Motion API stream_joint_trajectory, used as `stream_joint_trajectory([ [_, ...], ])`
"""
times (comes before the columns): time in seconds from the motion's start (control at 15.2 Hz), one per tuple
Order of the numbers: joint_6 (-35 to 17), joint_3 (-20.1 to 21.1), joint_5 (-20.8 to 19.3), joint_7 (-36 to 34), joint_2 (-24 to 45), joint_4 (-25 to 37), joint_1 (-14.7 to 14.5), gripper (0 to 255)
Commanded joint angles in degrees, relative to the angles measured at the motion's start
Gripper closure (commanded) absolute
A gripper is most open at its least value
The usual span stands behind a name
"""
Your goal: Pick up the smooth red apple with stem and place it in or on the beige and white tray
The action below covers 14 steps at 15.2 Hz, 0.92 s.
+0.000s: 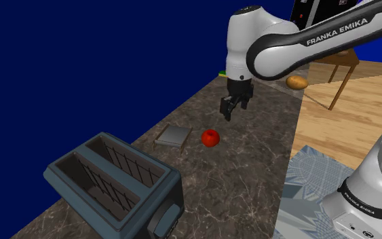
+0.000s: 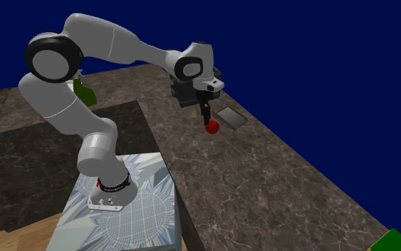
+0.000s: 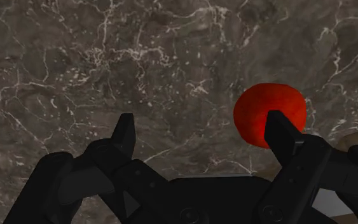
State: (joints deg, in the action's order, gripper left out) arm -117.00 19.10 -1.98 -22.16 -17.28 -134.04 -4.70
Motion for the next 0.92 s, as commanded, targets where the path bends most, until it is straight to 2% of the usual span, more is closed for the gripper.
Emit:
stream_joint_trajectory([
  [0.0,-2.26,1.6,-1.31,-2.39,3.79,1.81,-0.06,0],
  [0.53,-8.69,5.81,-11.03,-13.01,20.89,11.83,-1.24,0],
  [0.86,-12.08,5.32,-12.79,-14.18,23.12,10.34,-1.23,0],
])
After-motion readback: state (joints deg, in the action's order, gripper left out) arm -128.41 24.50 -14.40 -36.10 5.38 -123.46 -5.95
